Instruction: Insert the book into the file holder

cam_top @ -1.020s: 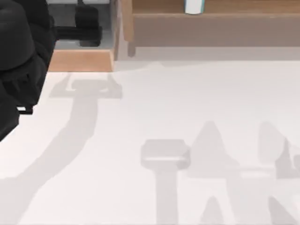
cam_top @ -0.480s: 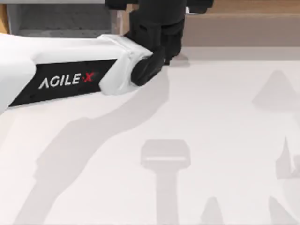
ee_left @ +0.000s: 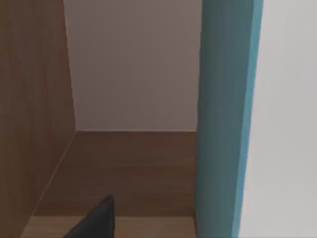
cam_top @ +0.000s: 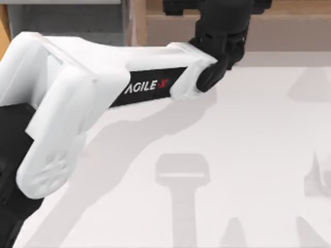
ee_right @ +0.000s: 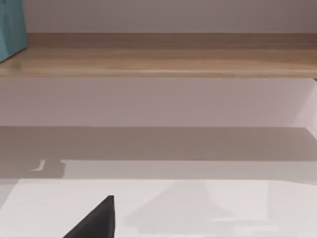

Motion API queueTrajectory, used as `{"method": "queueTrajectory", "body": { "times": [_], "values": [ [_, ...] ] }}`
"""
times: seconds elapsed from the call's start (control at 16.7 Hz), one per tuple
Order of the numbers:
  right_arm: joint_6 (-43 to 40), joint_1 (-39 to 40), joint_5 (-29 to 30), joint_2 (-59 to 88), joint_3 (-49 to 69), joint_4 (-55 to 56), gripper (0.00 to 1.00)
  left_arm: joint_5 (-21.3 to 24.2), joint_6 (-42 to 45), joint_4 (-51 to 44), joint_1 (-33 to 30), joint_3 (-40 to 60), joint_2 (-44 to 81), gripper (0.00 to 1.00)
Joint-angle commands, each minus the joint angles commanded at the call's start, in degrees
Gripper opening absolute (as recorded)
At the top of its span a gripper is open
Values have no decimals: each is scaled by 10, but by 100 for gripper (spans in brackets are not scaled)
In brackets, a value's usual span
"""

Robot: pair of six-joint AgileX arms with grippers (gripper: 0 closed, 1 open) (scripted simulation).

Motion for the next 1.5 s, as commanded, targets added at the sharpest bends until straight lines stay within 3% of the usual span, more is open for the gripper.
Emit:
{"method": "queueTrajectory", "body": {
  "times": [1.14, 1.5],
  "values": [
    [0, 0, 0, 0, 0, 0, 100, 13, -3, -29, 12, 94, 61, 100],
    [0, 0, 0, 0, 0, 0, 100, 13, -3, -29, 12, 94, 61, 55]
  ]
}}
